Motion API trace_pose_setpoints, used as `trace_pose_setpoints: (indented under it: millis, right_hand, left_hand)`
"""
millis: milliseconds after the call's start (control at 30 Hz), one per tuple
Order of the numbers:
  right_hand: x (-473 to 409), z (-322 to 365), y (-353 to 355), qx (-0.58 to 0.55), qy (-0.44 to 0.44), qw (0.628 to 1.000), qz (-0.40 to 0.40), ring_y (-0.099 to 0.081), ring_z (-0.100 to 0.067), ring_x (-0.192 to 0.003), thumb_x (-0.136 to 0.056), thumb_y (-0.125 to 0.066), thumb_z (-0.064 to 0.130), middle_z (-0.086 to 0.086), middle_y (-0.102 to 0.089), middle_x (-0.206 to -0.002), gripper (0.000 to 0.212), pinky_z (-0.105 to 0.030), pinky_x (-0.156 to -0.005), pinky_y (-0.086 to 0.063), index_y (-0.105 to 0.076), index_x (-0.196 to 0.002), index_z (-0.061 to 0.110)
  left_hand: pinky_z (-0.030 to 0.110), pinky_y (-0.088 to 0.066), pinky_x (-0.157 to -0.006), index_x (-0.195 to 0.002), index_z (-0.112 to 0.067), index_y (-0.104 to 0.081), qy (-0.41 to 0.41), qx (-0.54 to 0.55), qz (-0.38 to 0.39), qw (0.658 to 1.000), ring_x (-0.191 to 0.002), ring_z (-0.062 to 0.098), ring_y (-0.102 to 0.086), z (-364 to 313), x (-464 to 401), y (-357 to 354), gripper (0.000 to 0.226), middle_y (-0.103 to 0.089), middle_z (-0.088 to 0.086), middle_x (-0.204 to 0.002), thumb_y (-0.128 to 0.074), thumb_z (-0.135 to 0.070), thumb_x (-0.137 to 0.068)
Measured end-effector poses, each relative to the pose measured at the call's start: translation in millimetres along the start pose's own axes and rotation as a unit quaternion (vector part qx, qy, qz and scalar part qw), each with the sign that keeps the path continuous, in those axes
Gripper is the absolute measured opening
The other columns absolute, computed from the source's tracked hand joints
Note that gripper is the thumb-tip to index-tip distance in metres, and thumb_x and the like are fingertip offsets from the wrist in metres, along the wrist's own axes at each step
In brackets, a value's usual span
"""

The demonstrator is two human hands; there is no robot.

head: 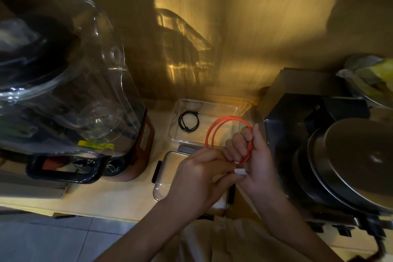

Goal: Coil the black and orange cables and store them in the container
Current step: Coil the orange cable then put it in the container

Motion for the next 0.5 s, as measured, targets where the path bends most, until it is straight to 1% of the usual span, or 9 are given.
trace_pose_setpoints:
  millis: [67, 133, 200, 300, 367, 433, 500]
  right_hand:
    - [2, -5, -3, -0.008, -0.007, 1.0, 0.002, -0.036, -0.012, -0.04, -0.103, -0.032, 0.044, 0.001, -0.038, -0.044, 0.046, -0.028, -0.053, -0.035, -0.041, -0.067, 0.017]
    - [4, -8, -2, -0.002, -0.009, 1.0, -0.001, -0.036, -0.013, -0.044, -0.102, -0.034, 0.044, 0.0, -0.037, -0.044, 0.045, -0.031, -0.059, -0.032, -0.042, -0.067, 0.018]
    - [5, -10, -1, 0.013, -0.008, 1.0, -0.006, -0.037, -0.013, -0.045, -0.101, -0.036, 0.044, 0.001, -0.037, -0.043, 0.044, -0.03, -0.057, -0.034, -0.041, -0.067, 0.018]
    - [5, -12, -1, 0.014, -0.013, 1.0, -0.006, -0.036, -0.012, -0.042, -0.102, -0.036, 0.044, 0.002, -0.035, -0.039, 0.044, -0.027, -0.048, -0.034, -0.04, -0.067, 0.018]
    - [6, -10, -2, 0.015, -0.012, 1.0, -0.001, -0.035, -0.011, -0.038, -0.102, -0.034, 0.042, 0.003, -0.034, -0.038, 0.043, -0.027, -0.045, -0.032, -0.041, -0.067, 0.017]
    - [6, -7, -2, 0.011, -0.006, 1.0, 0.013, -0.035, -0.01, -0.034, -0.104, -0.032, 0.04, 0.004, -0.036, -0.038, 0.044, -0.026, -0.043, -0.03, -0.042, -0.068, 0.017]
    - [4, -4, -1, -0.01, -0.01, 0.999, 0.033, -0.037, -0.008, -0.032, -0.106, -0.029, 0.04, 0.005, -0.039, -0.038, 0.046, -0.024, -0.041, -0.03, -0.043, -0.069, 0.016]
  left_hand:
    - [0.021, -0.05, -0.065, -0.083, -0.018, -0.078, 0.03, 0.013, -0.018, 0.999, -0.074, 0.003, -0.06, 6, -2, 2, 0.014, -0.066, -0.01, -0.08, -0.082, -0.031, -0.078]
    - [0.01, -0.041, -0.061, -0.071, -0.018, -0.074, 0.055, 0.015, -0.042, 0.997, -0.065, -0.005, -0.051, 11, -2, 4, 0.017, -0.056, -0.016, -0.07, -0.085, -0.031, -0.072]
    - [0.008, -0.035, -0.056, -0.061, -0.018, -0.066, 0.084, 0.013, -0.062, 0.994, -0.057, -0.003, -0.046, 16, -2, 6, 0.027, -0.05, -0.016, -0.063, -0.087, -0.033, -0.067]
    - [0.003, -0.03, -0.057, -0.056, -0.018, -0.057, 0.11, 0.016, -0.073, 0.991, -0.056, -0.009, -0.046, 22, 0, 6, 0.038, -0.045, -0.023, -0.061, -0.09, -0.037, -0.061]
    - [0.002, -0.029, -0.056, -0.057, -0.018, -0.054, 0.124, 0.015, -0.084, 0.989, -0.056, -0.009, -0.045, 28, 3, 8, 0.043, -0.041, -0.025, -0.059, -0.092, -0.039, -0.056]
    - [0.007, -0.029, -0.053, -0.062, -0.021, -0.05, 0.137, 0.012, -0.108, 0.985, -0.054, -0.002, -0.043, 34, 6, 14, 0.048, -0.04, -0.02, -0.059, -0.091, -0.045, -0.054]
    - [0.015, -0.035, -0.053, -0.07, -0.022, -0.048, 0.164, 0.034, -0.138, 0.976, -0.058, 0.007, -0.045, 46, 11, 19, 0.05, -0.045, -0.012, -0.065, -0.085, -0.054, -0.058]
Point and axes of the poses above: each hand's wrist, its own x-axis away from the middle knuckle, its own y-axis out of the back of the hand, z = x × y, the point moved 10 cm from there along -x, towards the middle knuckle
